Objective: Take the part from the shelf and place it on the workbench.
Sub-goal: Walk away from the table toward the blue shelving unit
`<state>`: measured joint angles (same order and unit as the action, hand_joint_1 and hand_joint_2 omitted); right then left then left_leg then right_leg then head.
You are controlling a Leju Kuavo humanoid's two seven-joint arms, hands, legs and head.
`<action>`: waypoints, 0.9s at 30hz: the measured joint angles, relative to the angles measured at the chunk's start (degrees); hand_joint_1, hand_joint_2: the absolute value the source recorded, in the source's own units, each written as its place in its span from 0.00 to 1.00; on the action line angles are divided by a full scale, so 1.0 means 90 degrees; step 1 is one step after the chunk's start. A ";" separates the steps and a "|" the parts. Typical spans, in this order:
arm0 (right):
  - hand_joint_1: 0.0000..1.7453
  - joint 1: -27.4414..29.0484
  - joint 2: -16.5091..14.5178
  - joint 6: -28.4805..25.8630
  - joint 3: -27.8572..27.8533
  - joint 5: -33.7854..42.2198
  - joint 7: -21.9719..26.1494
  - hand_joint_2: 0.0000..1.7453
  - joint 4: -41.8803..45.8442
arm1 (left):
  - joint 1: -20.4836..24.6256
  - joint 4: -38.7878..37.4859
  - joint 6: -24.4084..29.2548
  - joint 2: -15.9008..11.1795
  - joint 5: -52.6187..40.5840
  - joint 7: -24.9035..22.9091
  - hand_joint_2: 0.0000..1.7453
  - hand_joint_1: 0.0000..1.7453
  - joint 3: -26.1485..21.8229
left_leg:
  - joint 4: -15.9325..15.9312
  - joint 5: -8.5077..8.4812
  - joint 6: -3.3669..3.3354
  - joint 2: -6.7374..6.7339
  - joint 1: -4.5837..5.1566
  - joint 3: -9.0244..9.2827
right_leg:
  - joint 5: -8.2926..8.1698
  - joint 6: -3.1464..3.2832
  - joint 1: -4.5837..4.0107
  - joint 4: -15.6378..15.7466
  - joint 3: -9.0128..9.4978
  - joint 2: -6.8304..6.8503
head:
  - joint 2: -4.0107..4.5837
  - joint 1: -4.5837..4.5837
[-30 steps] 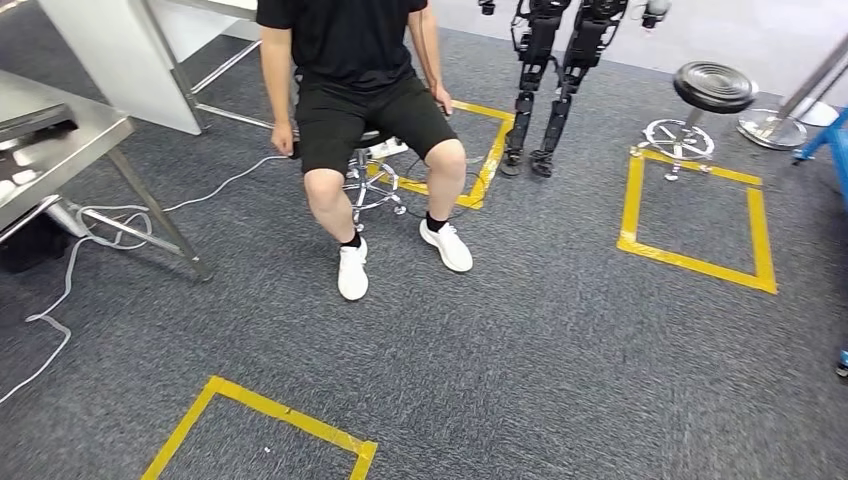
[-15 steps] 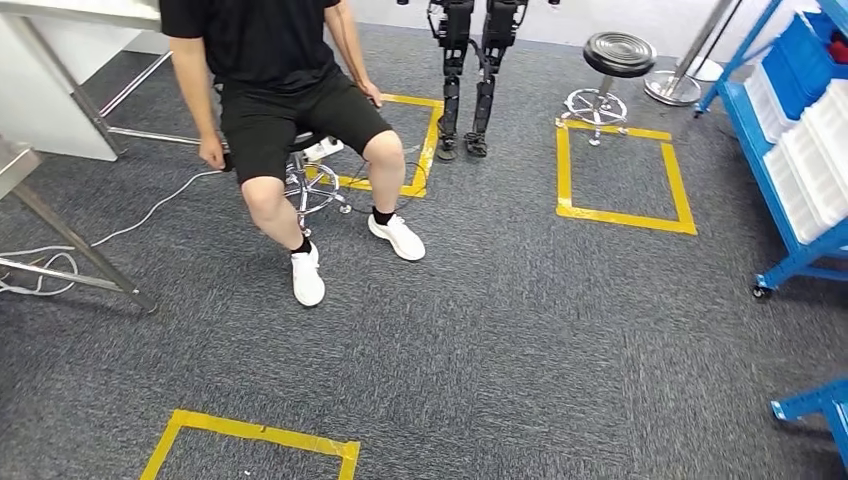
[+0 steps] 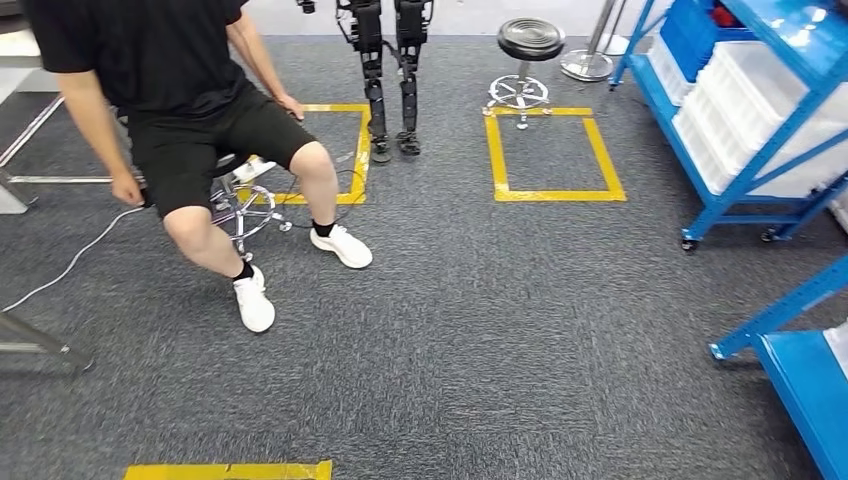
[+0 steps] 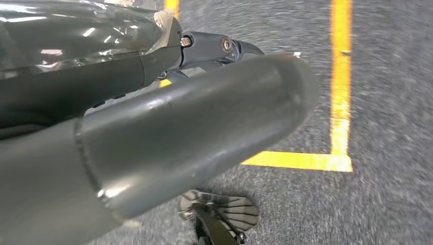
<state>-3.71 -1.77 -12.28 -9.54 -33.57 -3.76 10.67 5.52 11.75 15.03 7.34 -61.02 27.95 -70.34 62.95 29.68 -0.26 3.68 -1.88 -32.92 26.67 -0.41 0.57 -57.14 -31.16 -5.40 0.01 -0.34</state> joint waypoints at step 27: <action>0.00 0.0066 -0.0011 -0.0030 -0.0184 -0.0116 0.0094 0.00 -0.0002 | 0.0031 -0.0002 0.0246 -0.0099 -0.0080 -0.0357 0.00 0.00 0.0047 | 0.1142 0.0636 -0.0002 -0.0389 0.0061 -0.0468 | -0.0020 0.0129 -0.0026 -0.0039 -0.0061 0.0277 | 0.0000 -0.0044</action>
<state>-3.12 -1.87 -12.55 -11.20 -34.61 -2.92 10.64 5.79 11.74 17.25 6.45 -61.74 24.74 -69.92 73.23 35.40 -0.28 0.18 -1.33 -37.13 26.49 0.75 0.34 -57.49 -31.71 -2.90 0.01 -0.74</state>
